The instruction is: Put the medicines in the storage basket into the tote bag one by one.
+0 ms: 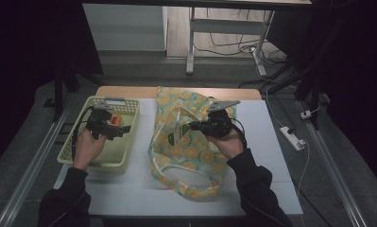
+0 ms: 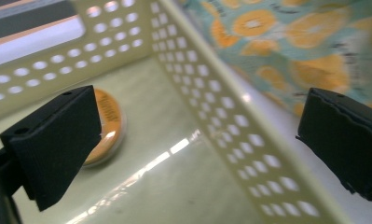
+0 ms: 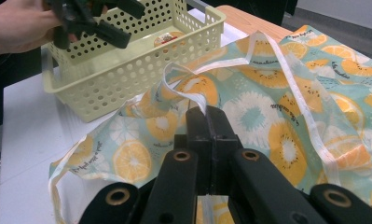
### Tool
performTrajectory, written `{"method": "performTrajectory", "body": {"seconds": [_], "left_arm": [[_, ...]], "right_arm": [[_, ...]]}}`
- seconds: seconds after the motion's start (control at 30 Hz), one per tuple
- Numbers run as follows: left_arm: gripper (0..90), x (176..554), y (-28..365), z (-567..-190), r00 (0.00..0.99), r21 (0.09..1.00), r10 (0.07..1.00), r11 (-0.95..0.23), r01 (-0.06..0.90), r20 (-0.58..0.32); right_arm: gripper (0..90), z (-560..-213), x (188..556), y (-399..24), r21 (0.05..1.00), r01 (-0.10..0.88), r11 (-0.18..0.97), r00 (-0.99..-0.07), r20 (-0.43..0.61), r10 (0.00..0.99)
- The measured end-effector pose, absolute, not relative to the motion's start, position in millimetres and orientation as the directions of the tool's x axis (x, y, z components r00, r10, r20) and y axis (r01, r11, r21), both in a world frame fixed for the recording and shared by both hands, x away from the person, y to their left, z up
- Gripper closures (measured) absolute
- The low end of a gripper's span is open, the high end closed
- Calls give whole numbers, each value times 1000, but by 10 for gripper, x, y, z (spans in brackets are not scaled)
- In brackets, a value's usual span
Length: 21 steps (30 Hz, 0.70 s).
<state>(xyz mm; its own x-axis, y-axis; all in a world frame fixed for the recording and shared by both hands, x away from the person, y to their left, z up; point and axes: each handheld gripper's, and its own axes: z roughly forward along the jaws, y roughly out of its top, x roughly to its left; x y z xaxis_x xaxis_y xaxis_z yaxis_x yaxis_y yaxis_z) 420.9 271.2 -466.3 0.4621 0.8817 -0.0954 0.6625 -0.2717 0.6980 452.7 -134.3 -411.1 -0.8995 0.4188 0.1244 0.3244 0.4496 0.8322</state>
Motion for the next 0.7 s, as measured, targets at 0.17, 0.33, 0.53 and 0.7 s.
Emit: {"method": "performTrajectory", "body": {"seconds": [0.17, 0.33, 0.53, 0.7], "left_arm": [[0, 4339, 2835, -4713, 434, 686, 894, -246, 685, -112], [0, 4474, 2927, -4766, 406, 668, 906, -228, 708, -122], [0, 4626, 3005, -4832, 398, 642, 908, -227, 733, -133], [0, 4725, 3070, -4921, 372, 617, 919, -216, 757, -134]], "right_arm": [[900, -4110, 4528, -1342, 832, 323, 450, -900, 123, 418], [900, -4111, 4528, -1340, 832, 323, 452, -901, 123, 416], [900, -4116, 4532, -1341, 831, 324, 452, -901, 124, 416], [900, -4113, 4534, -1347, 832, 324, 450, -901, 125, 416]]}}
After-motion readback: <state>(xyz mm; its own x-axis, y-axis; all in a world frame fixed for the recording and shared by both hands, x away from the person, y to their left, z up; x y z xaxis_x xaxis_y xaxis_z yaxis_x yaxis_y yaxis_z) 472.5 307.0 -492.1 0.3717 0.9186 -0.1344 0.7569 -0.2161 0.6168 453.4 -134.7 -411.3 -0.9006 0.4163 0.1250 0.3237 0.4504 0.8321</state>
